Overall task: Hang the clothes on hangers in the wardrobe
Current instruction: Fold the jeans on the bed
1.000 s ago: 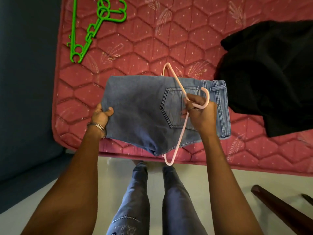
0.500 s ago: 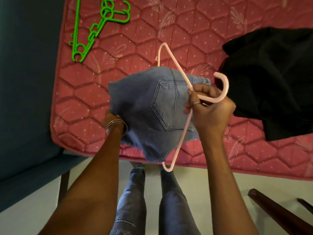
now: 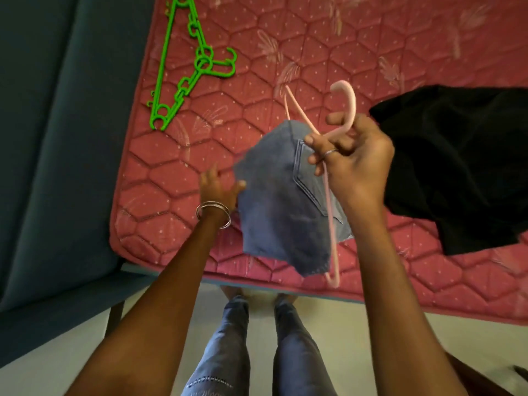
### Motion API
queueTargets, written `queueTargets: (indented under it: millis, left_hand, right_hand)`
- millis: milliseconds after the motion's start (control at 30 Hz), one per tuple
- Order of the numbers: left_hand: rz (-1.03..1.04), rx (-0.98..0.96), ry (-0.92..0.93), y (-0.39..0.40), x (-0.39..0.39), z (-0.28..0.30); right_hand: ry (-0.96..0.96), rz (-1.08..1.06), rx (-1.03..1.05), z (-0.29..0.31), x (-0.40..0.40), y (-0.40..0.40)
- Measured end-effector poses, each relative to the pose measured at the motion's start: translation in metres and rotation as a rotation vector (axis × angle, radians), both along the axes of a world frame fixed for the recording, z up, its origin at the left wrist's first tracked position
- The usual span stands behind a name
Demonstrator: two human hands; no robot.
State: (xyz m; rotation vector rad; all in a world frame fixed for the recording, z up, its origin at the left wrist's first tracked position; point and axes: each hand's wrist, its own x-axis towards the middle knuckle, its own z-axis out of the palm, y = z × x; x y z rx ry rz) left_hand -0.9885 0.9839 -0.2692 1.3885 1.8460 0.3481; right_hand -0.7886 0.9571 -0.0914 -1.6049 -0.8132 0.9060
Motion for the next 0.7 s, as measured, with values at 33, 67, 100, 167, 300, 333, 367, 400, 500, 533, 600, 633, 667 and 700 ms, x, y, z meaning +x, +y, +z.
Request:
queueTargets:
  millis: [33,67,100,167,300,333,367,400,500,533,600,633,667,700]
  left_hand:
    - [-0.036,0.051,-0.084,0.011,0.007,0.021]
    - [-0.070,0.086,-0.142,0.022,0.015,0.043]
    - [-0.096,0.109,-0.196,0.034,0.022,0.064]
    - [-0.163,0.079,-0.269,0.056,0.038,0.109]
    - [-0.182,-0.078,-0.433,0.069,0.068,0.188]
    - [-0.142,-0.055,-0.459,0.066,0.074,0.208]
    - [-0.101,-0.025,-0.471,0.063,0.078,0.220]
    - [-0.078,0.012,-0.471,0.061,0.084,0.236]
    - [-0.052,0.111,-0.367,0.051,0.095,0.281]
    - [-0.027,0.138,-0.323,0.047,0.097,0.292]
    - [-0.010,0.208,-0.251,0.041,0.106,0.317]
    - [0.001,0.226,-0.239,0.039,0.111,0.329]
    - [0.027,0.228,-0.317,0.031,0.115,0.340]
    - [0.054,0.211,-0.426,0.028,0.118,0.348]
  right_hand:
    - [0.000,0.045,0.005,0.018,0.008,0.002]
    - [-0.018,0.088,0.012,0.033,0.016,0.002]
    - [-0.049,0.125,0.025,0.052,0.026,0.002]
    - [-0.095,0.170,0.057,0.083,0.042,0.001]
    - [-0.096,0.176,0.152,0.135,0.062,0.001]
    - [-0.119,0.177,0.193,0.151,0.065,-0.001]
    - [-0.142,0.181,0.230,0.160,0.066,-0.001]
    - [-0.168,0.175,0.272,0.173,0.070,0.000]
    - [-0.238,0.146,0.391,0.205,0.078,-0.001]
    - [-0.263,0.141,0.419,0.213,0.081,-0.002]
    - [-0.341,0.143,0.462,0.232,0.087,-0.005]
    - [-0.377,0.143,0.470,0.238,0.091,-0.005]
    - [-0.404,0.130,0.480,0.248,0.095,-0.010]
    - [-0.415,0.118,0.480,0.253,0.099,-0.011]
